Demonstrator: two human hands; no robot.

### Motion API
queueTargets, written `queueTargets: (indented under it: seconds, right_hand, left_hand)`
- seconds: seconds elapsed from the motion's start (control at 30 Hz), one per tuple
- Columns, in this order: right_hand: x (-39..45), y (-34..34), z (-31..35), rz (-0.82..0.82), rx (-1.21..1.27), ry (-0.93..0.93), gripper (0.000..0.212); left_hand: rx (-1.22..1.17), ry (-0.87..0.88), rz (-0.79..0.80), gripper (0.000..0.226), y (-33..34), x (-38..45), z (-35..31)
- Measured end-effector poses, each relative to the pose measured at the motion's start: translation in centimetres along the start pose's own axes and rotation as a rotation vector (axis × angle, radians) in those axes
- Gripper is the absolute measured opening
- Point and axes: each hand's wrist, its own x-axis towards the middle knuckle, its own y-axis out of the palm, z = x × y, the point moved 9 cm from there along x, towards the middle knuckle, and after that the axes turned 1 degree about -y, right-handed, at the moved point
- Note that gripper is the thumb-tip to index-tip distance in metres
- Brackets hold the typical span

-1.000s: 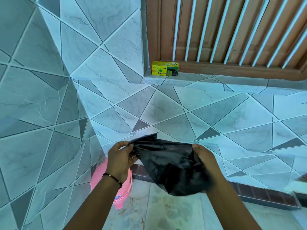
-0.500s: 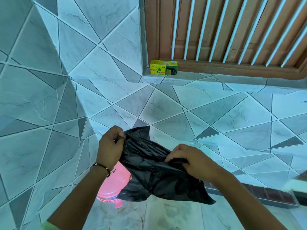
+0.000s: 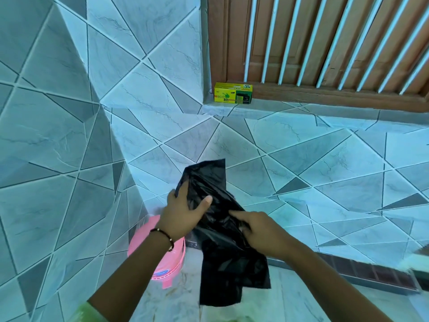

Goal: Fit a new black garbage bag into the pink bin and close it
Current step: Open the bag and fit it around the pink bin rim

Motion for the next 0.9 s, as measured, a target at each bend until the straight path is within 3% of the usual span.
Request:
queueTargets:
  seconds: [0.1, 0.27, 0.4, 0.5, 0.67, 0.8, 0.9]
  right_hand:
    - [0.6, -0.6, 0.4, -0.099, 0.123, 0.016, 0.047]
    - [0.8, -1.8, -1.0, -0.225, 0.135, 0.143, 0.044]
    - [0.1, -4.2, -5.3, -0.269, -0.063, 0.315, 0.043]
    - [-0.9, -5.4, -7.7, -0.248, -0.202, 0.400, 0.051]
    - [-2.2, -6.3, -10.4, -0.174, -0.394, 0.464, 0.044]
    - [-3.1, -6.8, -12.3, -0.133, -0.461, 0.541, 0.031]
    - [-3.2, -6.2, -12.2, -0.119, -0.416, 0.530, 0.022]
  left_hand:
    - [-0.282, -0.001, 0.080, 0.088, 2.5, -0.9, -0.9]
    - [-0.048, 0.233, -0.108, 0.069, 1.6, -2.0, -3.4]
    - [0.191, 0.331, -0.213, 0.041, -1.0, -2.3, -3.0]
    - [0.427, 0.264, -0.149, 0.019, -1.9, -1.6, -1.4]
    - [0.789, 0.093, -0.150, 0.031, -3.4, 1.1, 3.4]
    - [0.785, -0.094, -0.157, 0.026, -5.6, 2.0, 6.5]
    - [0.585, -0.144, -0.173, 0.021, -6.1, 1.8, 6.5]
